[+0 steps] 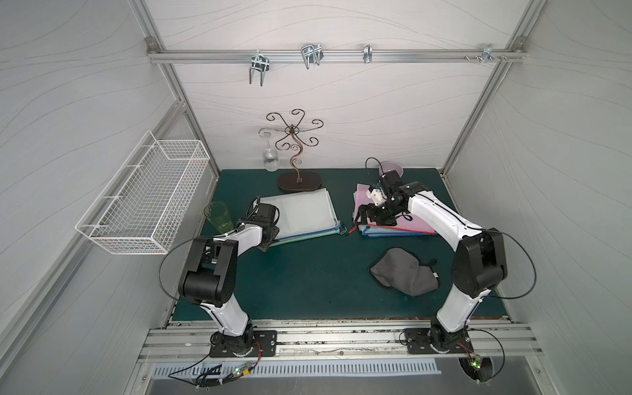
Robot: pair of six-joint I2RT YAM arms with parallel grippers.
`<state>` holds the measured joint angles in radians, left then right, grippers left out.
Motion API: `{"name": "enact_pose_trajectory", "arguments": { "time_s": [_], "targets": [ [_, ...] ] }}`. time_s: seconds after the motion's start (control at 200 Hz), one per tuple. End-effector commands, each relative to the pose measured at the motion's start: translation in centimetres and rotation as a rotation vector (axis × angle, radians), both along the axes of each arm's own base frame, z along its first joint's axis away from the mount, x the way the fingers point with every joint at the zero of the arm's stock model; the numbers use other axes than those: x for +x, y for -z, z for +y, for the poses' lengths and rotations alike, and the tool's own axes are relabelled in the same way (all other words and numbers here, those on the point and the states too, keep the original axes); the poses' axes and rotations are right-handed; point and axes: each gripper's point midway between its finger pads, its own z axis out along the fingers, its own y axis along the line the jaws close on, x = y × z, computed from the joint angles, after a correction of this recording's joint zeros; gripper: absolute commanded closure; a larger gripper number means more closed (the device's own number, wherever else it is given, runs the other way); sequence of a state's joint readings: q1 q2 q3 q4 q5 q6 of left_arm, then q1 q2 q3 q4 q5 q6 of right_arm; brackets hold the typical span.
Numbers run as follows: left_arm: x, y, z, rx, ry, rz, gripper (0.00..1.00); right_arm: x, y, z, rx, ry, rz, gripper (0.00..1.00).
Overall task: Wipe the document bag
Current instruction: Pick up the document bag.
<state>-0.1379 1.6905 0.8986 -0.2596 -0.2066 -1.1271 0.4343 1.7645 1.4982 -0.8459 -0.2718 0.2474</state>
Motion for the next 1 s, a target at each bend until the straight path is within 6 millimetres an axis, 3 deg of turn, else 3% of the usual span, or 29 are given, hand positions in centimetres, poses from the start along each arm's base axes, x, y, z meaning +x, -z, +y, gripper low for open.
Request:
{"name": "enact_pose_trajectory", "arguments": {
  "time_s": [0.0,0.21,0.255,0.32,0.35,0.545,0.996],
  "targets": [
    [0.8,0.3,0.0,0.004,0.009,-0.004,0.44,-0.2,0.6,0.1,0.000,-0.001,0.027,0.01],
    [1.2,2.0,-0.6,-0.015,0.039,0.017,0.44,-0.2,0.7,0.4,0.009,-0.004,0.035,0.01],
    [1.6,2.2,-0.9,-0.025,0.061,0.004,0.49,-0.1,0.7,0.4,0.011,-0.005,0.035,0.01],
    [2.0,2.6,-1.2,-0.028,0.084,-0.003,0.66,-0.1,0.7,0.4,0.010,-0.004,0.035,0.01],
    [1.9,2.8,-1.2,-0.026,0.082,0.003,0.68,-0.1,0.8,0.5,0.011,-0.005,0.038,0.01],
    [1.7,4.3,-1.1,-0.027,0.077,0.015,0.49,-0.1,0.8,0.6,0.014,-0.006,0.045,0.01],
    [3.2,6.0,-3.7,-0.186,0.080,-0.169,0.48,0.1,1.4,1.1,0.029,-0.003,0.071,0.01]
  ]
}}
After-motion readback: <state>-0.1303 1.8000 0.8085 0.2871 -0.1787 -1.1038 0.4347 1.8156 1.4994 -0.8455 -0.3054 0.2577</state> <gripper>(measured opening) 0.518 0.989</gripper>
